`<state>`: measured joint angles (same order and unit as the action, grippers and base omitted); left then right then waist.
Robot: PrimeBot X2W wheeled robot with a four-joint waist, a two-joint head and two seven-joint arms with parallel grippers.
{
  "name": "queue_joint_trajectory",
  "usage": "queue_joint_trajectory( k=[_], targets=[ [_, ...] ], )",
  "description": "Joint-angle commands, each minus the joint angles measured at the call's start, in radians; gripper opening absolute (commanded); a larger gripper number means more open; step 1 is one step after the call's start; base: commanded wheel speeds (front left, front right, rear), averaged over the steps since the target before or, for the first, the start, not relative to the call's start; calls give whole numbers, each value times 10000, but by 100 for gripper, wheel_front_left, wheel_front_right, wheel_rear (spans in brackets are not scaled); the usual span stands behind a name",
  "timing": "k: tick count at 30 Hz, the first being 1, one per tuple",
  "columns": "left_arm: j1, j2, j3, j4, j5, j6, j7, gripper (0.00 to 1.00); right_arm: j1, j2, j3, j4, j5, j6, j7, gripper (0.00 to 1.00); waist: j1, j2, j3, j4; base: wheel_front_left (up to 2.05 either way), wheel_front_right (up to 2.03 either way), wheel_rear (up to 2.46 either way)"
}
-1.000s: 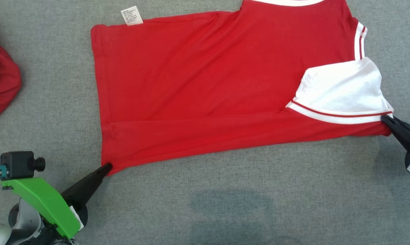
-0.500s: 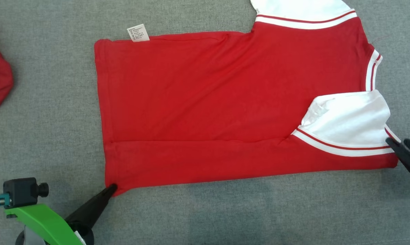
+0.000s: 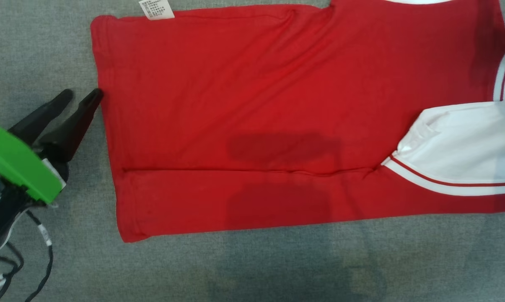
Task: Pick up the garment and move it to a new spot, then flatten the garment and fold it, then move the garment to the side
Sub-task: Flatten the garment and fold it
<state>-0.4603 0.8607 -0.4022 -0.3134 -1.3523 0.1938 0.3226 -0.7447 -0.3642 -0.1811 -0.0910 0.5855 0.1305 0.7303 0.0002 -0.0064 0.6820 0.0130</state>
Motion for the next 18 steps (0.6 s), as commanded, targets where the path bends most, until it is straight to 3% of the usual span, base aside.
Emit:
queue_joint_trajectory(
  k=[1,6,12,18],
  targets=[
    [-784,-236,-394,379,338,-32,425,100,-697,10,307,508,-467,4,158,100,-2,64,503,462,0,0,0],
    [-2697,-1106,-1323,1805,944,-281,1305,100,-2451,320,1029,1929,-1444,4,325,100,-2,64,771,922,0,0,0],
    [-3774,-1965,-2128,2960,1449,-545,1756,100,-3334,490,1188,3073,-1900,4,433,100,-2,64,735,1180,0,0,0],
    [-4396,-2641,-2600,3696,1551,-902,2004,100,-3669,240,1267,3642,-2218,3,260,100,-2,64,666,1237,0,0,0]
  ],
)
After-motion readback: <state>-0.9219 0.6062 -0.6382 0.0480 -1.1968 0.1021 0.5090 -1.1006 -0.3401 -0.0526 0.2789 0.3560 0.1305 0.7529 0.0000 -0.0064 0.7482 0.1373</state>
